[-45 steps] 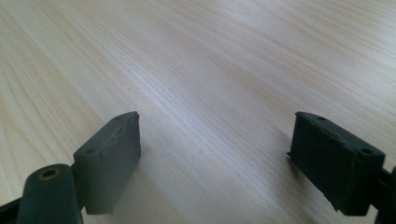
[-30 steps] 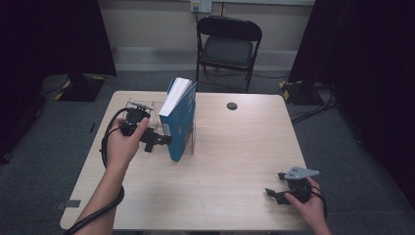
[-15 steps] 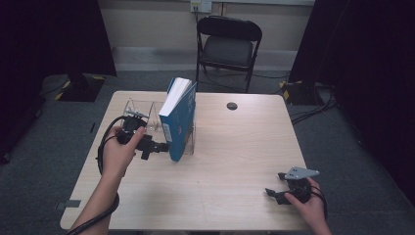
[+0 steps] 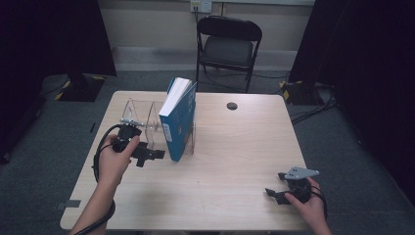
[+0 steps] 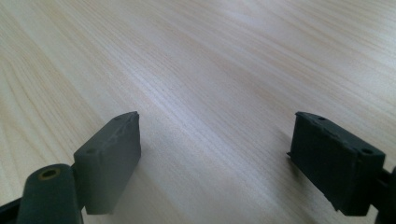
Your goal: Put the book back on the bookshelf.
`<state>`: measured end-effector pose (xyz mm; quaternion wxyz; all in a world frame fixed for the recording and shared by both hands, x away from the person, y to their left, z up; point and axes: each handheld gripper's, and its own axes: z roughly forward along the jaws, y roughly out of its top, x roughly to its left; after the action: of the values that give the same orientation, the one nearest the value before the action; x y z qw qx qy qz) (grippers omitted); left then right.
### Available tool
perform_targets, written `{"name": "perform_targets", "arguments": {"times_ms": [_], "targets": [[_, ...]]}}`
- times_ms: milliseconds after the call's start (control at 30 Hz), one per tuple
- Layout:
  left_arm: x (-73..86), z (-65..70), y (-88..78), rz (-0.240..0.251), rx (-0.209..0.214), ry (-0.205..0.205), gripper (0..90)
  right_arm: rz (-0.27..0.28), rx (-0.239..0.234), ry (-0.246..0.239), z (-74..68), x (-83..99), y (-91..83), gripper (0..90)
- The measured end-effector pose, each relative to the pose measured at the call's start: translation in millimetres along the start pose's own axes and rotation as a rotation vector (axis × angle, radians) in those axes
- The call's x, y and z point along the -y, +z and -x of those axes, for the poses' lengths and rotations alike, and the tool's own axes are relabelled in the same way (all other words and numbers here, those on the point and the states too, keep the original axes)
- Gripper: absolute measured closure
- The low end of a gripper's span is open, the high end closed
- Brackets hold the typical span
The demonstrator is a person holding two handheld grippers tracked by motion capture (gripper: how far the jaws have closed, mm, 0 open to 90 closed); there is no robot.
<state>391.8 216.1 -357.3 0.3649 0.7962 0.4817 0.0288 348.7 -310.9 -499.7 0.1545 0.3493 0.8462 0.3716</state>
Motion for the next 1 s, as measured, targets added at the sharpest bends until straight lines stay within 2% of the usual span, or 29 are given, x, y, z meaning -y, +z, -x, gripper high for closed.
{"name": "perform_targets", "arguments": {"times_ms": [267, 467, 500, 700, 767, 800, 1000], "targets": [[14.9, -7.9, 5.6, 0.000, 0.012, -0.018, 15.9, -0.001, 0.000, 0.002, -0.1, 0.0, -0.1, 15.8], [23.7, -14.4, 6.0, -0.020, 0.002, -0.008, 16.0, -0.001, -0.001, 0.002, -0.1, -0.1, -0.1, 15.7], [25.5, -14.7, 6.4, -0.010, 0.008, -0.020, 16.0, -0.001, -0.001, 0.002, -0.2, 0.0, -0.1, 15.7], [35.2, -19.9, 5.5, 0.005, 0.012, -0.019, 16.0, -0.001, -0.001, 0.002, -0.1, -0.1, -0.1, 15.8], [38.7, -22.5, 5.2, 0.005, 0.001, -0.011, 15.8, -0.001, -0.001, 0.002, -0.1, -0.1, -0.1, 15.7], [40.7, -23.2, 5.8, 0.006, 0.006, -0.023, 15.9, -0.001, -0.001, 0.002, -0.1, -0.1, -0.1, 15.7], [52.9, -30.1, 8.8, -0.015, -0.005, -0.036, 15.8, -0.001, -0.002, 0.001, -0.1, -0.1, -0.1, 15.7]]}}
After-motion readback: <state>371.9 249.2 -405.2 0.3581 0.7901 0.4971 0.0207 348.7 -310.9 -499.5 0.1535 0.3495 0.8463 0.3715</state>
